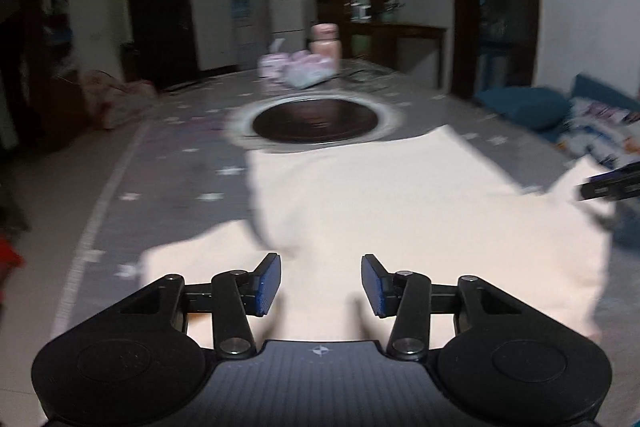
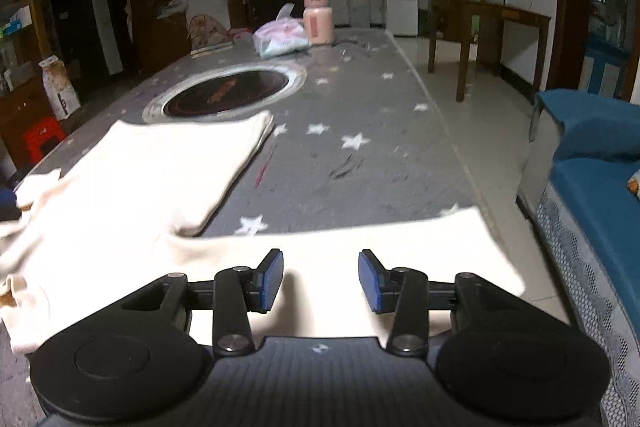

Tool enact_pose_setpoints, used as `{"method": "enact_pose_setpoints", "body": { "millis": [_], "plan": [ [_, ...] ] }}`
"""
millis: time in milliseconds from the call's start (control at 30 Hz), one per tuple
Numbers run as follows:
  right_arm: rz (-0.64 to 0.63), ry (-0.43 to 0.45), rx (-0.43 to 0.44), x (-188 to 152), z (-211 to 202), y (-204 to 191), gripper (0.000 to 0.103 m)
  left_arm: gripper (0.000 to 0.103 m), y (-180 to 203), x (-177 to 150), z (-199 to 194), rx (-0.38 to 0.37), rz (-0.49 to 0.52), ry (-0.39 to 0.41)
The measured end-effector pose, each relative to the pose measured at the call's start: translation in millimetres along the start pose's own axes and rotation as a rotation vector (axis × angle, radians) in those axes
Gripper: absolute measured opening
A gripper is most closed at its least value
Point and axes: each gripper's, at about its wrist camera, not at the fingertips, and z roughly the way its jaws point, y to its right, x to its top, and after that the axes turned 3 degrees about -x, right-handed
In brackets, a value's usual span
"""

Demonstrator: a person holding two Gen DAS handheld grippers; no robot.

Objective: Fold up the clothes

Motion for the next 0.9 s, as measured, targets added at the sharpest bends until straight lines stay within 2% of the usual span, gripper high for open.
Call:
{"method": "enact_pose_setpoints", "body": {
  "millis": [67, 167, 267, 433, 467, 500, 600, 767, 900],
  "plan": [
    [0.000, -0.018, 0.005, -3, 5, -3, 0.042, 0.044, -10, -1, 7, 0.051, 0.033, -0.019],
    [0.000, -0.019, 0.001, -6, 6, -7, 0.046, 0.038, -22, -3, 18, 0.086, 0.077, -0.043],
    [0.001, -0.021, 0.002, -6, 6, -8, 0.049, 0.032, -29, -7, 24, 0.087, 0.084, -0.064],
    [0.007, -0.024, 0.007, -6, 7, -7, 0.051, 0.030, -29, -14, 27, 0.087, 0.108, -0.074],
    [0.007, -0.023, 0.008, -6, 7, -7, 0.052, 0.021, -29, -15, 27, 0.091, 0.108, -0.071],
    [0.007, -0.023, 0.007, -6, 8, -7, 0.052, 0.014, -32, -14, 27, 0.096, 0.088, -0.067],
    [0.008, -0.023, 0.002, -6, 8, -8, 0.053, 0.006, -46, -11, 25, 0.118, 0.014, -0.047],
    [0.012, -0.022, 0.001, -5, 8, -8, 0.053, 0.004, -87, -11, 5, 0.178, -0.208, 0.024],
    [0.013, -0.021, -0.001, -5, 9, -9, 0.054, 0.003, -126, -25, -18, 0.276, -0.418, 0.084]
  ]
}}
